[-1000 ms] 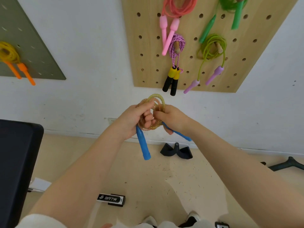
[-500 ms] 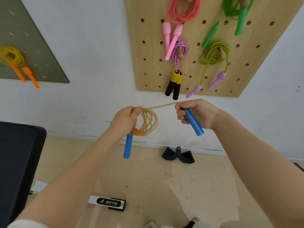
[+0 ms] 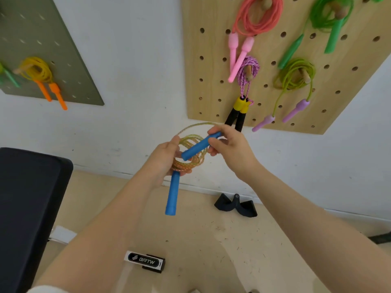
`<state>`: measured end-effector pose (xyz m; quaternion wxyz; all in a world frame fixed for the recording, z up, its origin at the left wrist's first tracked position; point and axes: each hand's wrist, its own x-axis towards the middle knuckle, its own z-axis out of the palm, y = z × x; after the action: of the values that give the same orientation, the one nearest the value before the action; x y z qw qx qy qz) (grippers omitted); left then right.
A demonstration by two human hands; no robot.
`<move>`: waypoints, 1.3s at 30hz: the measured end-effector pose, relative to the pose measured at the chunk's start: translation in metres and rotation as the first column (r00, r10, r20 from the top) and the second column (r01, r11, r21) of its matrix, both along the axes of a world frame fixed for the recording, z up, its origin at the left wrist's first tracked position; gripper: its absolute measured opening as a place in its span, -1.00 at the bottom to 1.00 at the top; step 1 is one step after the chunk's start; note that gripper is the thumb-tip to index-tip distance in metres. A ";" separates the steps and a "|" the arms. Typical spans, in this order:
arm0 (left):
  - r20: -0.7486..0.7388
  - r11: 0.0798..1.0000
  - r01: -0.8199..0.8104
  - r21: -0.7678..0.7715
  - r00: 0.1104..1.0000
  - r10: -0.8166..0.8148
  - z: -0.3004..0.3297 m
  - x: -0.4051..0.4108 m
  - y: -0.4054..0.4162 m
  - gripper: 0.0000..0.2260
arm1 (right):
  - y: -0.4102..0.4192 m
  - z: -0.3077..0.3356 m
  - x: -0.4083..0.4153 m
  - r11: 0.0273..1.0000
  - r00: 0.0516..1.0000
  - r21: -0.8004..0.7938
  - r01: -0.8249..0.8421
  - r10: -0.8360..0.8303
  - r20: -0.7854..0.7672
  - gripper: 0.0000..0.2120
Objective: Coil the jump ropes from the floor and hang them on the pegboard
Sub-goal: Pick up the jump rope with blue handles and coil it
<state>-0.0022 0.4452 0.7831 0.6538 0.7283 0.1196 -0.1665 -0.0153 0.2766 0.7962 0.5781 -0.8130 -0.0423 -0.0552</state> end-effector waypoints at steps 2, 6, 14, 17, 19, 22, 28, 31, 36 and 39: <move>0.067 0.995 0.059 0.083 0.996 -0.064 -0.001 -0.004 0.001 -0.66 | 0.005 -0.006 0.001 0.977 0.997 -0.210 -0.046 0.060 0.058 -0.82; 0.148 0.995 0.034 0.099 0.988 -0.048 0.002 -0.008 -0.009 -0.68 | 0.038 -0.026 -0.006 0.695 0.827 -0.708 0.123 0.323 0.460 -0.67; 0.284 0.987 -0.030 0.160 0.959 -0.017 -0.001 0.003 0.006 -0.64 | 0.040 -0.022 0.014 0.977 0.999 -0.209 0.042 -0.048 -0.022 -0.76; 0.279 0.995 -0.027 0.093 0.960 0.000 0.003 0.018 0.013 -0.63 | 0.043 -0.015 0.032 0.909 0.964 0.417 0.028 0.086 -0.252 -0.74; 0.295 0.997 -0.030 0.074 0.956 0.007 0.009 0.031 0.016 -0.65 | 0.046 -0.014 0.052 0.824 0.906 0.545 -0.158 0.340 -0.252 -0.56; 0.350 0.991 -0.078 0.108 0.936 0.036 0.017 0.058 0.027 -0.66 | 0.064 -0.011 0.082 0.808 0.834 0.487 -0.331 0.492 -0.249 -0.37; 0.386 0.977 -0.199 0.072 0.909 0.157 0.027 0.124 0.079 -0.69 | 0.100 0.015 0.162 0.878 0.848 0.114 -0.464 0.478 -0.228 -0.36; 0.391 0.965 -0.260 -0.020 0.887 0.247 0.033 0.158 0.101 -0.71 | 0.121 0.014 0.208 0.889 0.898 -0.132 -0.439 0.430 -0.088 -0.35; 0.408 0.926 -0.376 0.024 0.850 0.334 0.037 0.203 0.131 -0.72 | 0.157 0.034 0.278 0.774 0.771 -0.132 -0.620 0.568 -0.288 -0.58; 0.492 0.868 -0.485 0.106 0.784 0.378 0.039 0.226 0.158 -0.73 | 0.184 0.055 0.308 0.659 0.649 -0.069 -0.749 0.708 -0.277 -0.77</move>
<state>0.2239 0.6034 0.8218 0.5962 0.7690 0.1456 0.1786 0.2930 0.4610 0.8512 0.4772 -0.7753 -0.3051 0.2796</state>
